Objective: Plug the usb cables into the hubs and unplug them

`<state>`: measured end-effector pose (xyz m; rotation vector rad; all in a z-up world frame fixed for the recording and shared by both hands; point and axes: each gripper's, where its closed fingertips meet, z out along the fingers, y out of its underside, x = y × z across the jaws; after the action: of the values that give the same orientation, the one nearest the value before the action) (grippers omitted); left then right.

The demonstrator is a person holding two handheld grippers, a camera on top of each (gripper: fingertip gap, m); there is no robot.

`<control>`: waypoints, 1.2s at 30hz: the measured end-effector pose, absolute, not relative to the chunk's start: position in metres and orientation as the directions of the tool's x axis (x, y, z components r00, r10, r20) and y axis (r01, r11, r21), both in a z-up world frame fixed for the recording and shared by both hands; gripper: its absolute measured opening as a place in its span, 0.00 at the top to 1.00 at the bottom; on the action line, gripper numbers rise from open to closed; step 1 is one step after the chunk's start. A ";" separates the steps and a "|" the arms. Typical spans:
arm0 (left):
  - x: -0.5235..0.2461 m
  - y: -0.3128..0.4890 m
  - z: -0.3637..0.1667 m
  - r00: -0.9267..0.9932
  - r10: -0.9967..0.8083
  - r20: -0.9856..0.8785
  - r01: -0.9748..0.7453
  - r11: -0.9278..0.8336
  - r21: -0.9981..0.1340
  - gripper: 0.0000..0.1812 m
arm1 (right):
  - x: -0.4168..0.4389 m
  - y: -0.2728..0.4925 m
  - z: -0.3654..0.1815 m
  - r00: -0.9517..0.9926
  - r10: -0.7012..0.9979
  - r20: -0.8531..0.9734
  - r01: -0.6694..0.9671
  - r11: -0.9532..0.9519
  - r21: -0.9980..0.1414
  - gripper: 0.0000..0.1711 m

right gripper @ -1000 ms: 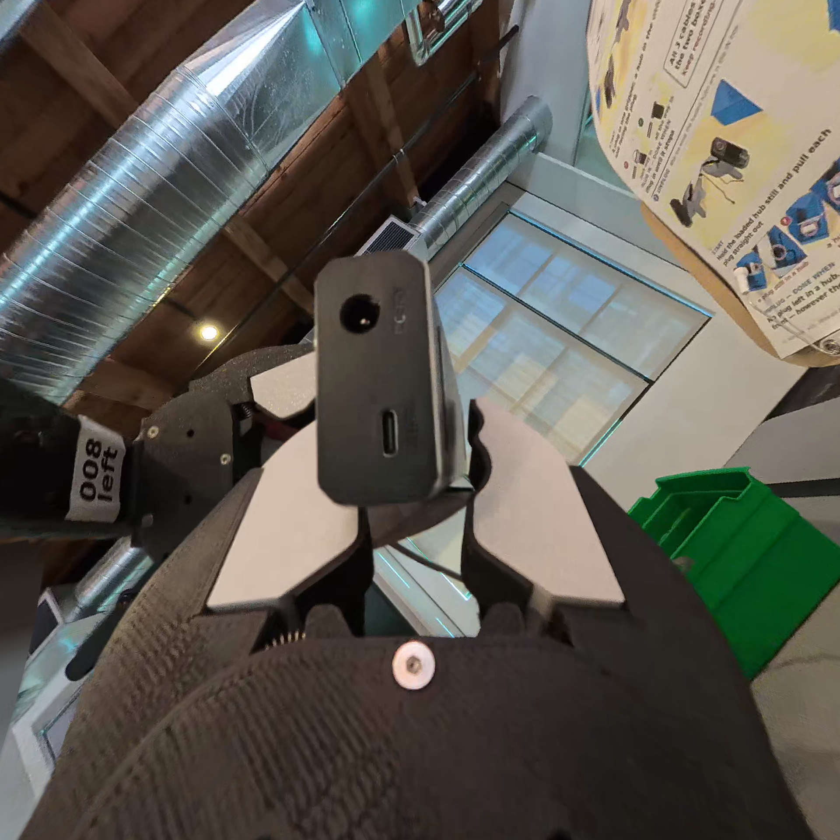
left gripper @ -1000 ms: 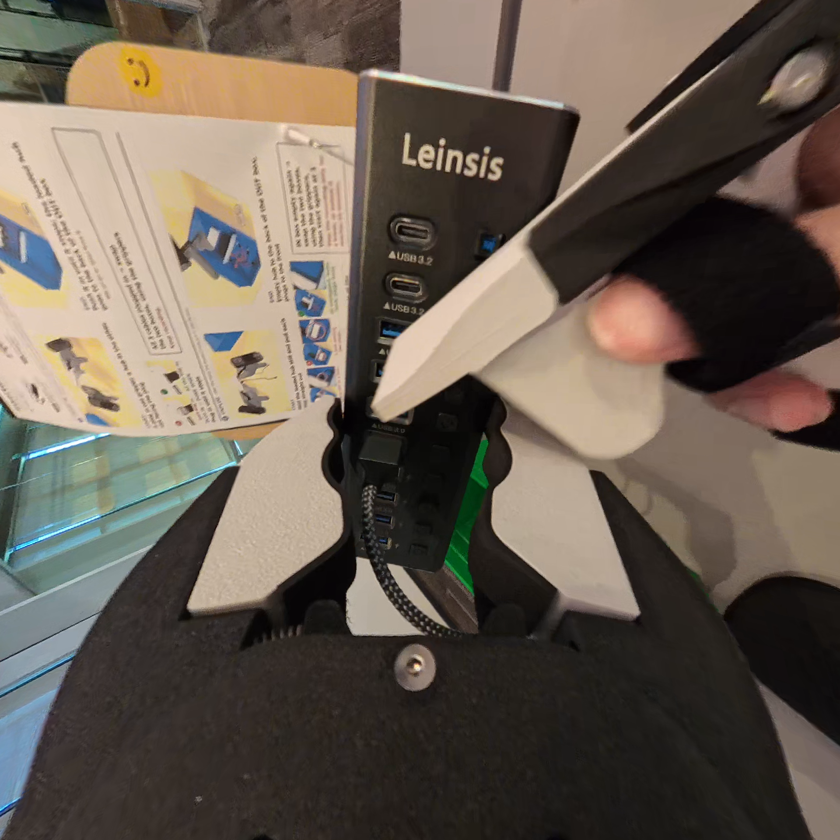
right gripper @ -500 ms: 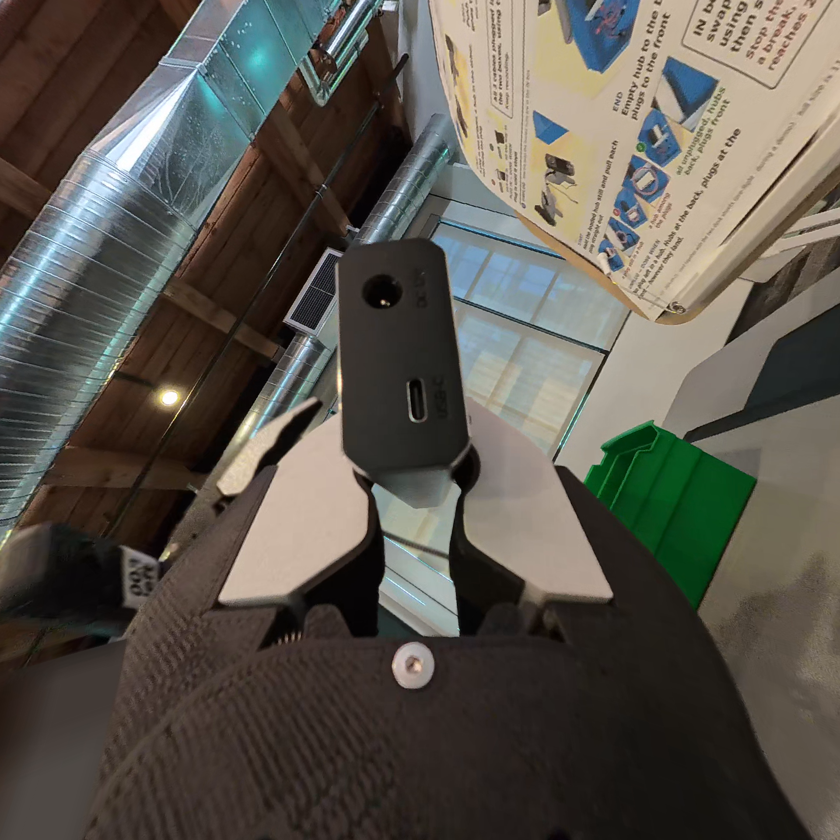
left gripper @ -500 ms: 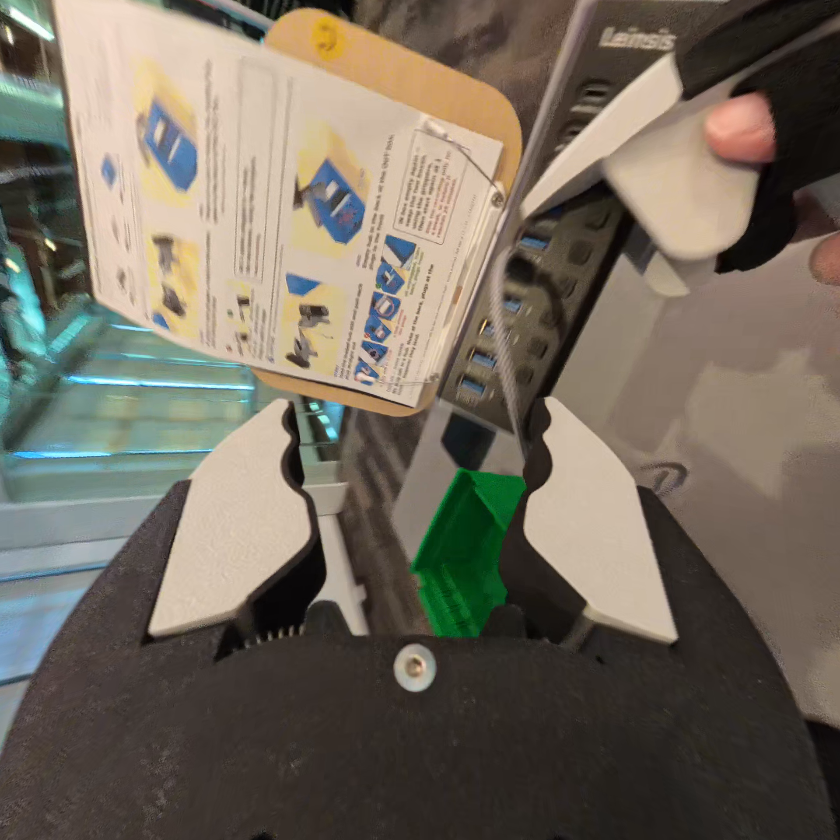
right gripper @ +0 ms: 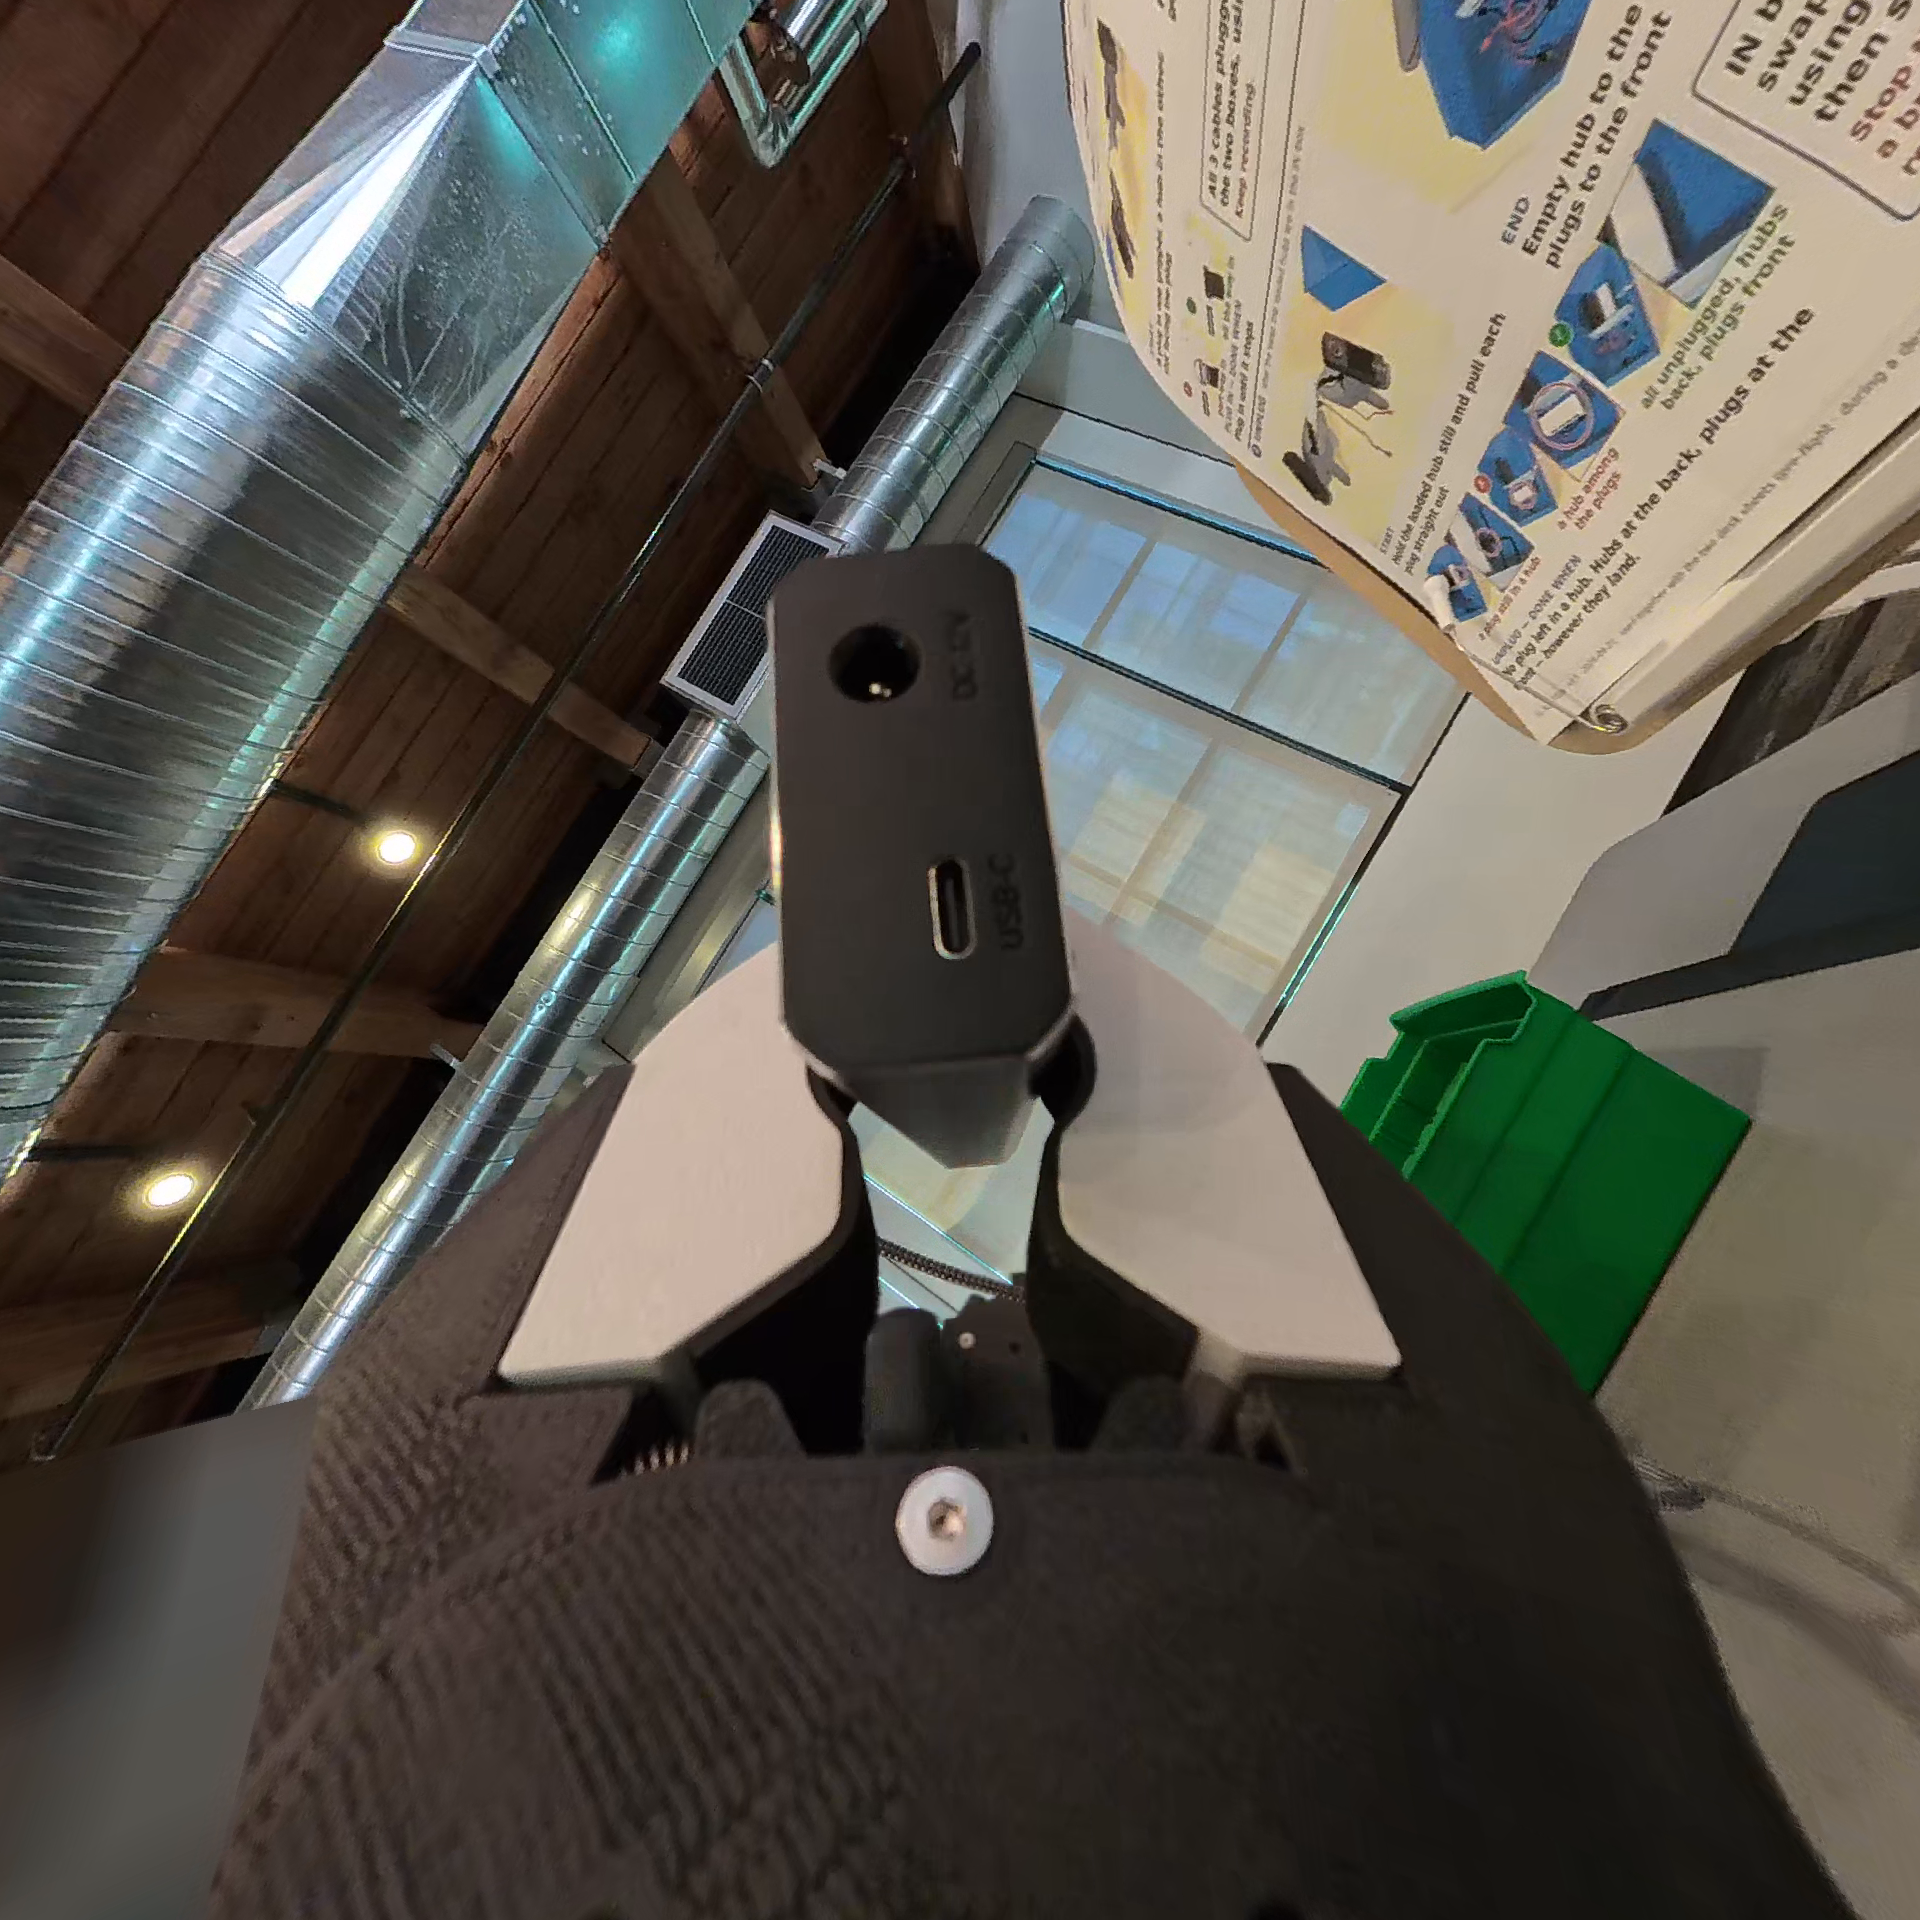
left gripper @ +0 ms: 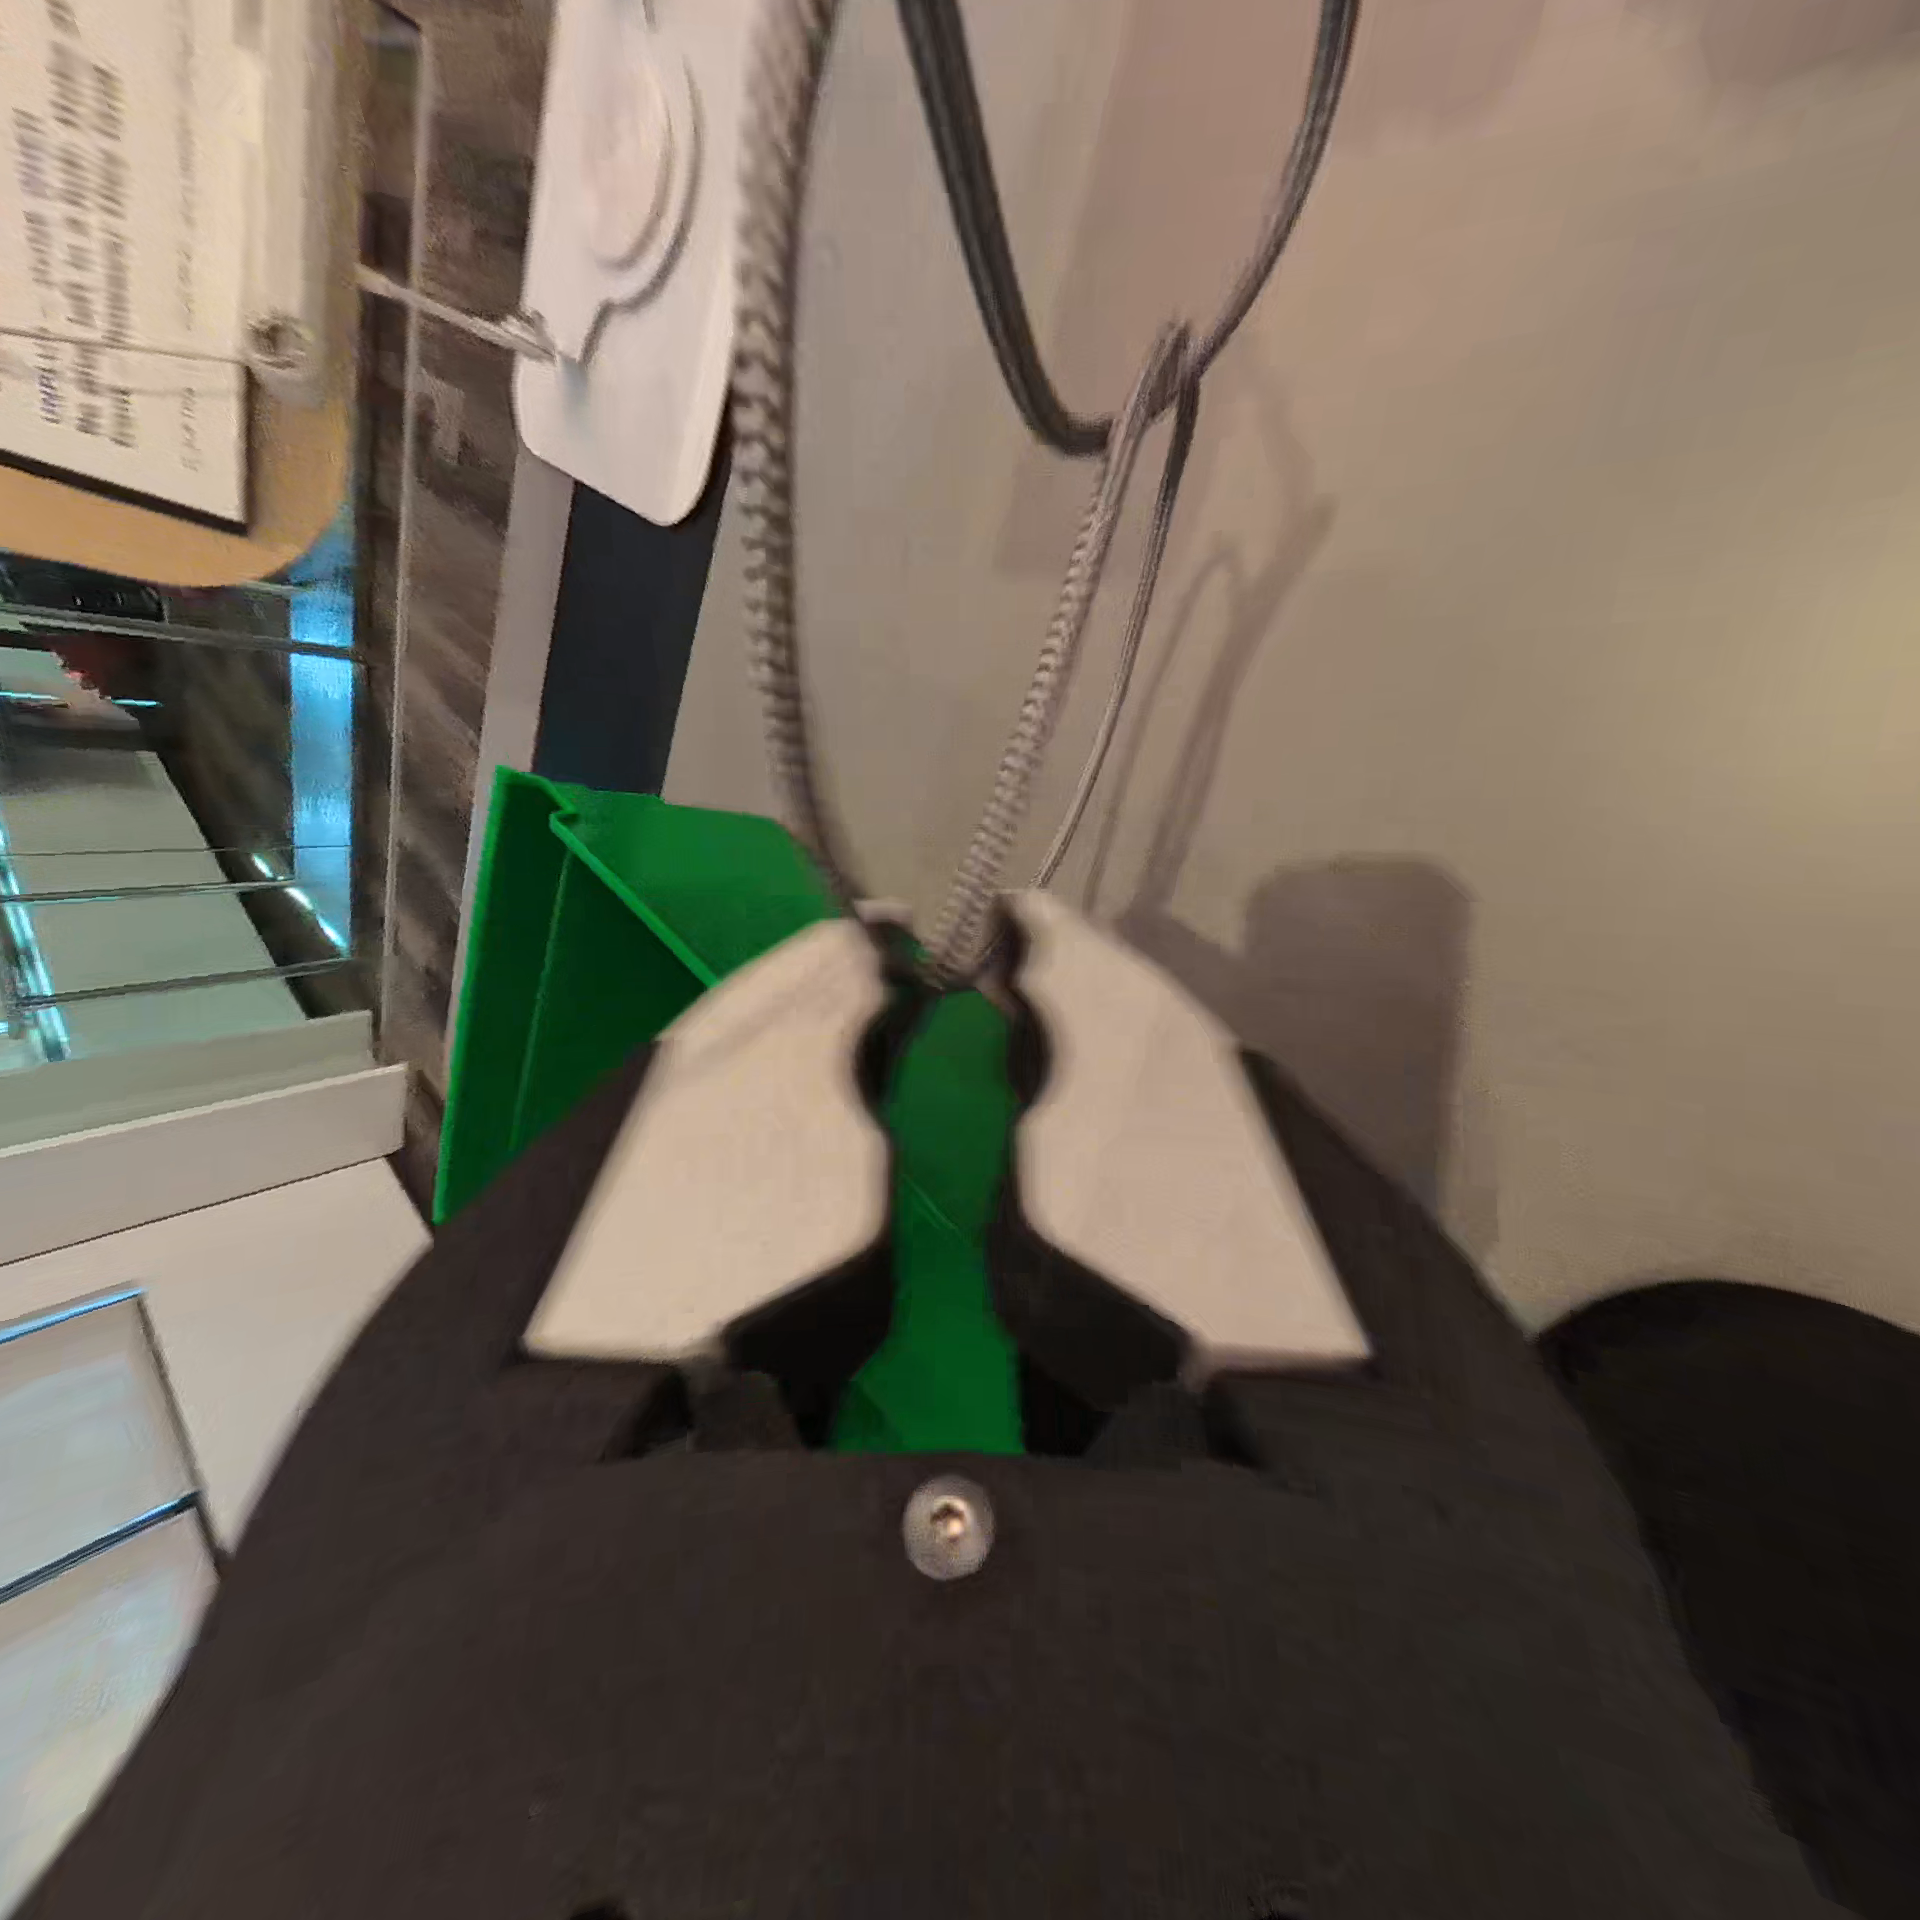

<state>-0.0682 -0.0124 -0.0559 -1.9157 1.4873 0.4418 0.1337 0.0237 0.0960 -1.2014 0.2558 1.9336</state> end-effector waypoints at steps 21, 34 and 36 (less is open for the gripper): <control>0.053 -0.068 -0.006 0.354 -0.935 0.020 -0.477 -0.199 -0.856 0.45 | 0.123 -0.026 0.129 -0.091 0.857 -0.507 -0.367 -0.503 -0.783 0.82; 0.133 -0.077 0.042 0.078 -0.994 0.074 -0.381 -0.098 -0.920 0.61 | 0.134 -0.049 0.114 -0.030 0.951 -0.308 -0.119 -0.310 -0.943 0.82; 0.156 -0.073 0.032 0.037 -0.993 0.113 -0.374 -0.119 -0.920 0.64 | 0.139 -0.048 0.111 -0.017 0.953 -0.302 -0.100 -0.302 -0.948 0.82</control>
<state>0.1558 -0.0734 0.0316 -1.5887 1.4183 -1.0789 0.1386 -0.0480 0.1111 -1.3506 -0.9720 1.4782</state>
